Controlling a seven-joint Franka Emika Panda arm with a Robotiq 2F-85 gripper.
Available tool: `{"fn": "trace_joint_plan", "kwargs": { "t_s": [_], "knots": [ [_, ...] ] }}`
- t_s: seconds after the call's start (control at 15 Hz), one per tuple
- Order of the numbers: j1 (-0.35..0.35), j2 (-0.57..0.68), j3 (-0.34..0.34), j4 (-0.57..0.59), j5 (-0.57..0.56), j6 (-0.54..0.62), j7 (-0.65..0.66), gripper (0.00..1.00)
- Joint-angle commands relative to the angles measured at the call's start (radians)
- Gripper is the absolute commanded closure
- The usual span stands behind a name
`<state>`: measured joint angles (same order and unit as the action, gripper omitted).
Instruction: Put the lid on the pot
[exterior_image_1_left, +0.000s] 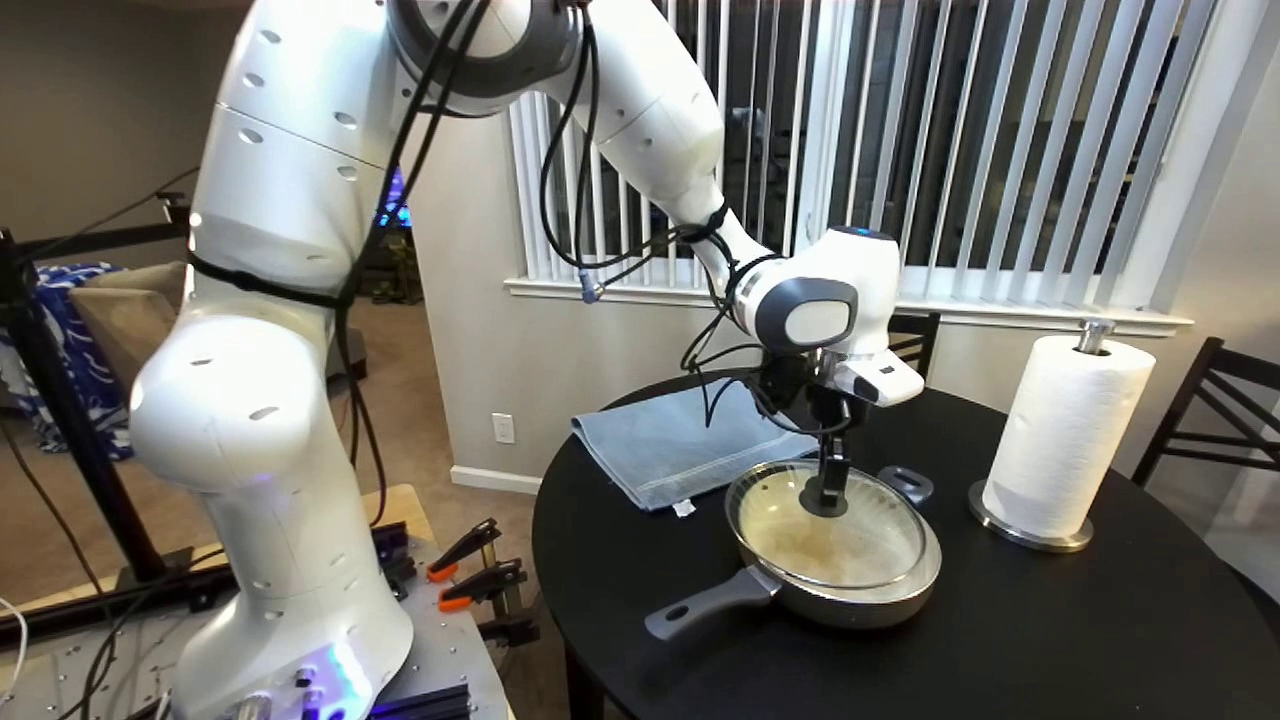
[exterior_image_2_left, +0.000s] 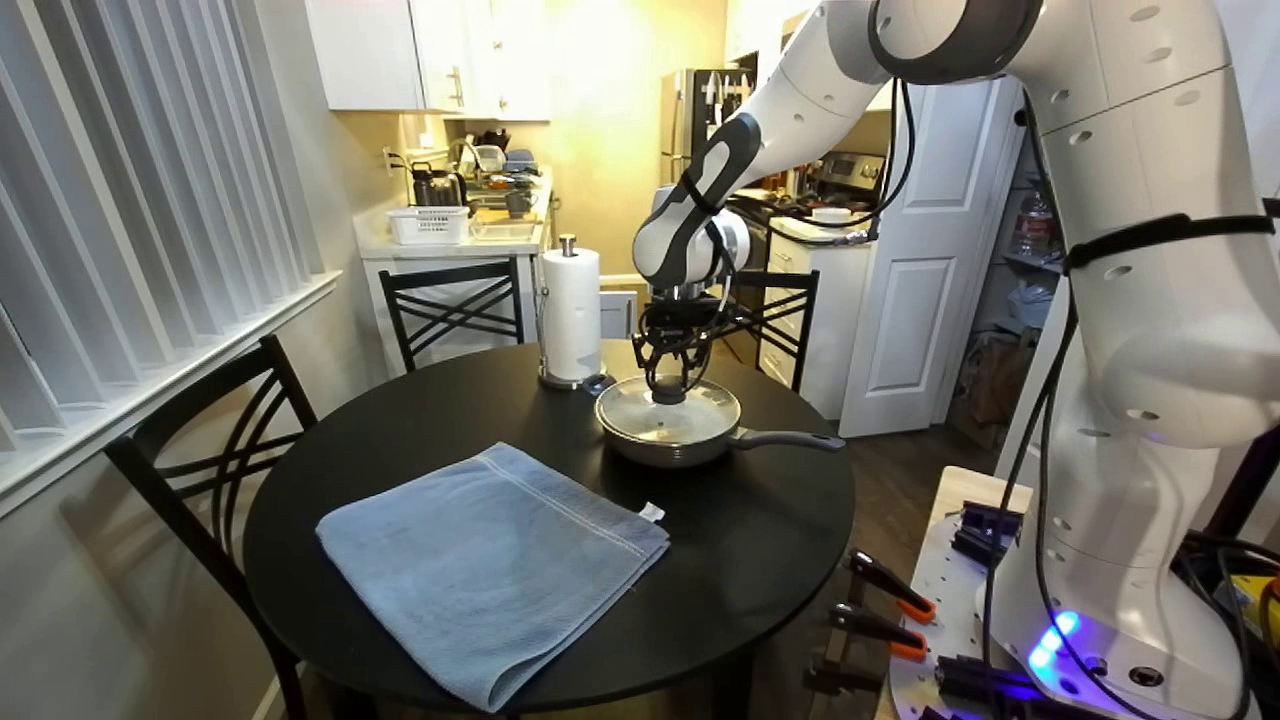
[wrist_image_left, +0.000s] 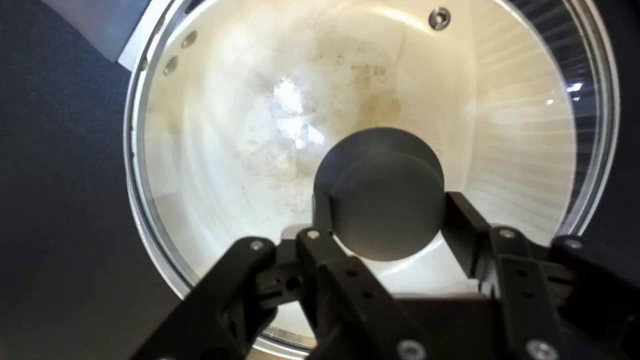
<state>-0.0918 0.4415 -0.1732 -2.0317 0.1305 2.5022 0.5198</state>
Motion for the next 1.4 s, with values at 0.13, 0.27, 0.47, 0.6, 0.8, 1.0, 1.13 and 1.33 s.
{"fn": "trace_joint_plan", "kwargs": {
  "t_s": [0.13, 0.27, 0.47, 0.6, 0.8, 1.0, 1.13, 1.33],
  "knots": [
    [-0.041, -0.031, -0.007, 0.005, 0.066, 0.04, -0.049, 0.68],
    [-0.042, -0.035, -0.018, 0.014, 0.051, 0.041, -0.042, 0.68],
    [-0.032, -0.028, -0.025, 0.031, 0.034, 0.033, -0.039, 0.68],
    [-0.016, -0.021, -0.024, 0.039, 0.016, 0.023, -0.036, 0.68],
    [-0.005, -0.008, -0.019, 0.043, 0.016, 0.025, -0.038, 0.68],
    [-0.017, 0.004, -0.006, 0.047, 0.049, 0.025, -0.047, 0.68],
    [-0.025, 0.015, -0.008, 0.045, 0.061, 0.027, -0.044, 0.68],
    [-0.025, 0.04, -0.019, 0.042, 0.048, 0.024, -0.037, 0.68]
  ]
}}
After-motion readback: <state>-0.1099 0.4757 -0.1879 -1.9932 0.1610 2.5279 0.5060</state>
